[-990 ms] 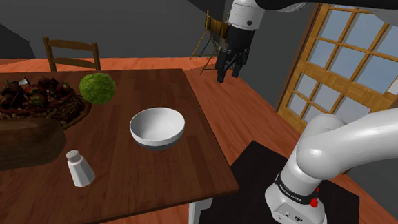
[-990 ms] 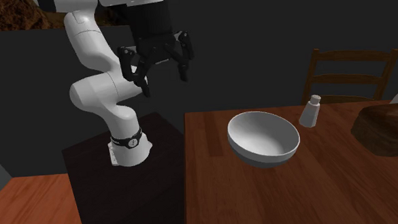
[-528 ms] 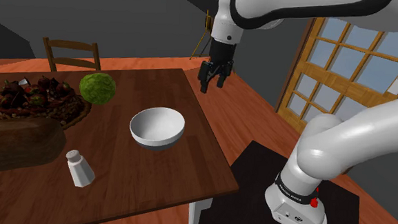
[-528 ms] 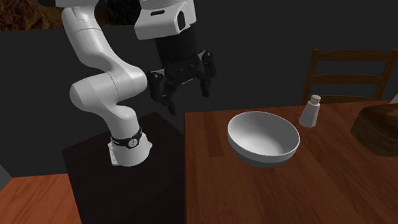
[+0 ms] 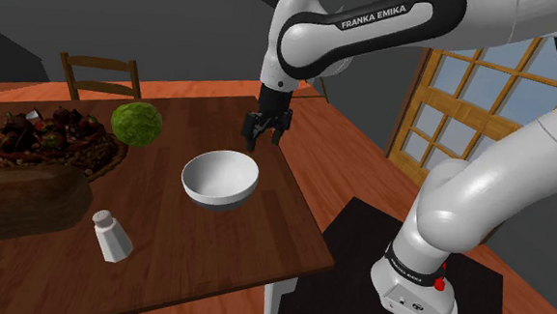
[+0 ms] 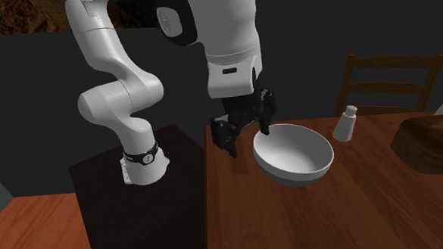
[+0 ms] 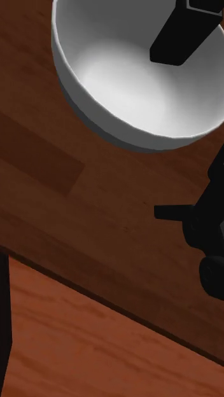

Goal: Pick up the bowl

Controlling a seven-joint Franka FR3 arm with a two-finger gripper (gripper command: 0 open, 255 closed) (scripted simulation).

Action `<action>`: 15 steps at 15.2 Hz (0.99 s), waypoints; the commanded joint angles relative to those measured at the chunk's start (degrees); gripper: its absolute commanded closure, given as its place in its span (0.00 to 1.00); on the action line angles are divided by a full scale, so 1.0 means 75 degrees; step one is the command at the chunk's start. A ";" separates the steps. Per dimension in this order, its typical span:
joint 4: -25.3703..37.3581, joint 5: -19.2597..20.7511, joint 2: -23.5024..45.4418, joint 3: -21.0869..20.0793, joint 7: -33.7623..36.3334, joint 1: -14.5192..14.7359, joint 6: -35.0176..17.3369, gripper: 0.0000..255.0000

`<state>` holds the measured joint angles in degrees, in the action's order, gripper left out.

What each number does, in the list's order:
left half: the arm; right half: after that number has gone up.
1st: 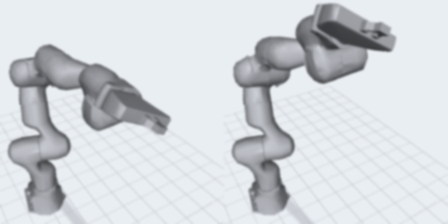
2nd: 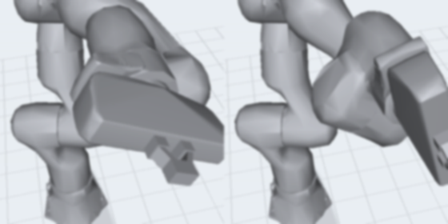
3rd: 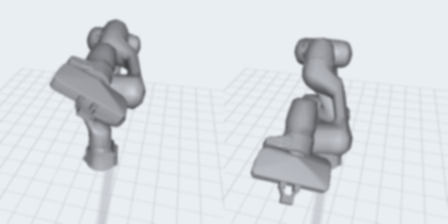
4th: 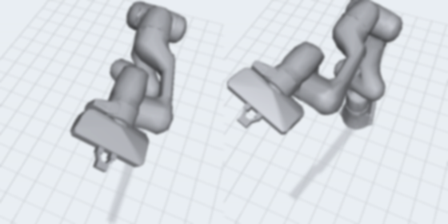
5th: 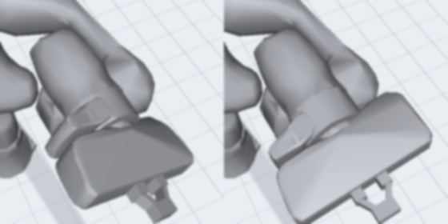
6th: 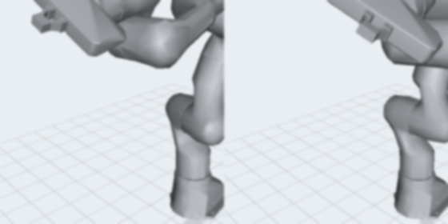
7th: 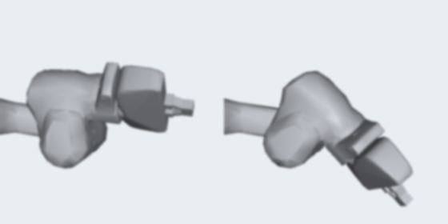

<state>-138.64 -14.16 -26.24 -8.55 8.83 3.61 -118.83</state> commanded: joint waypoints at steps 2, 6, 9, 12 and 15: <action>0.0181 -0.0214 0.0792 -0.0182 0.0118 0.0103 -0.0705 0.00; -0.0011 -0.0273 0.0976 -0.0215 0.0068 0.0129 -0.1084 0.00; -0.0207 -0.0320 0.1112 -0.0236 0.0005 0.0145 -0.1413 0.00; -0.0305 -0.0346 0.1190 -0.0246 -0.0028 0.0155 -0.1587 0.00; -0.0301 -0.0345 0.1193 -0.0247 -0.0027 0.0155 -0.1586 1.00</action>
<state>-140.87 -16.73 -17.33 -10.38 8.62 4.76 -130.66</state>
